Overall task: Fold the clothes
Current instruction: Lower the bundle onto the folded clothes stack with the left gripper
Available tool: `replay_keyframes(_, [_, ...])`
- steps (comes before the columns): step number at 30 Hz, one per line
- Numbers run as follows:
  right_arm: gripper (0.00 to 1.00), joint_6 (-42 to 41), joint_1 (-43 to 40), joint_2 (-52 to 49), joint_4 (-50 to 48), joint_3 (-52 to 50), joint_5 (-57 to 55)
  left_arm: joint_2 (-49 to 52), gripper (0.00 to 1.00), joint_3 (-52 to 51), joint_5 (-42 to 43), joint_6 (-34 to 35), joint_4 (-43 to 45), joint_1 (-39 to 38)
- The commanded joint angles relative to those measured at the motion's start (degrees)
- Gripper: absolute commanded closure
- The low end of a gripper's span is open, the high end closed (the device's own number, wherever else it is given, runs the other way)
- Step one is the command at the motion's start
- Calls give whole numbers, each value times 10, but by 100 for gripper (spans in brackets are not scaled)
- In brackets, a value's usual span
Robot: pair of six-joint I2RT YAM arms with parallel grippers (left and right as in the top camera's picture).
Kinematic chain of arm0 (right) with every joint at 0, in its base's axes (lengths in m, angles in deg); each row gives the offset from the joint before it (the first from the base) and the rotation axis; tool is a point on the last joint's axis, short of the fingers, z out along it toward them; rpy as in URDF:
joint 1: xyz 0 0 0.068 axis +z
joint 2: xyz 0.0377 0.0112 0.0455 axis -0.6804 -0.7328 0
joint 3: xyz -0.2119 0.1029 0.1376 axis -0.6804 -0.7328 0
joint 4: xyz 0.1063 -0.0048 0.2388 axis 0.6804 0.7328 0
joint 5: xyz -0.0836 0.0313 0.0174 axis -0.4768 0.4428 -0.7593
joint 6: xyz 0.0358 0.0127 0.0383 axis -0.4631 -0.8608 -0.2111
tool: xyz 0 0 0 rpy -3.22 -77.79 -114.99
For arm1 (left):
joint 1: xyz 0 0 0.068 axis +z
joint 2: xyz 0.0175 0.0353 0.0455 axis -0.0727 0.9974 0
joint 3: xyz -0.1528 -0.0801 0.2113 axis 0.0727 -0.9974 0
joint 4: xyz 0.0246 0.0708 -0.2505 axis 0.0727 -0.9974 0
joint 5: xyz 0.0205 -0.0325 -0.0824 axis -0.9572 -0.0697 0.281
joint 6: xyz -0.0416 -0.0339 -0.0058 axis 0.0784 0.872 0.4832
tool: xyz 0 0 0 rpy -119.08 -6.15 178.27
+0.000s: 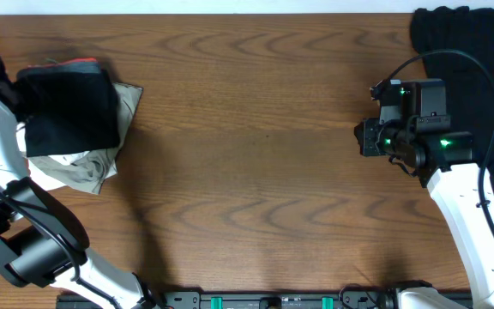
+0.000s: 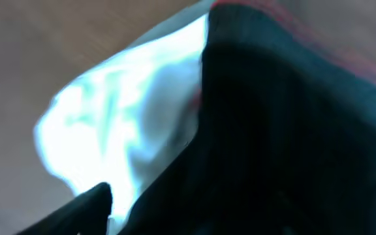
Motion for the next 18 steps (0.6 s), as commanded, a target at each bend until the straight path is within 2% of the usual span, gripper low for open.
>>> replay_keyframes(1, [74, 8, -5, 5, 3, 4, -3, -10, 19, 7, 169, 2, 22, 19])
replay_keyframes(4, [73, 8, -5, 5, 7, 4, -15, -10, 18, 7, 285, 29, 51, 42])
replay_keyframes(6, [73, 8, -5, 5, 11, 4, -20, -10, 18, 7, 319, 53, 75, 54])
replay_keyframes(12, [73, 7, -5, 5, 18, 4, -20, -9, 18, 7, 300, 69, 112, 59])
replay_keyframes(18, [74, 3, -5, 5, 26, 4, -20, 13, 18, 7, 264, 140, 134, 59])
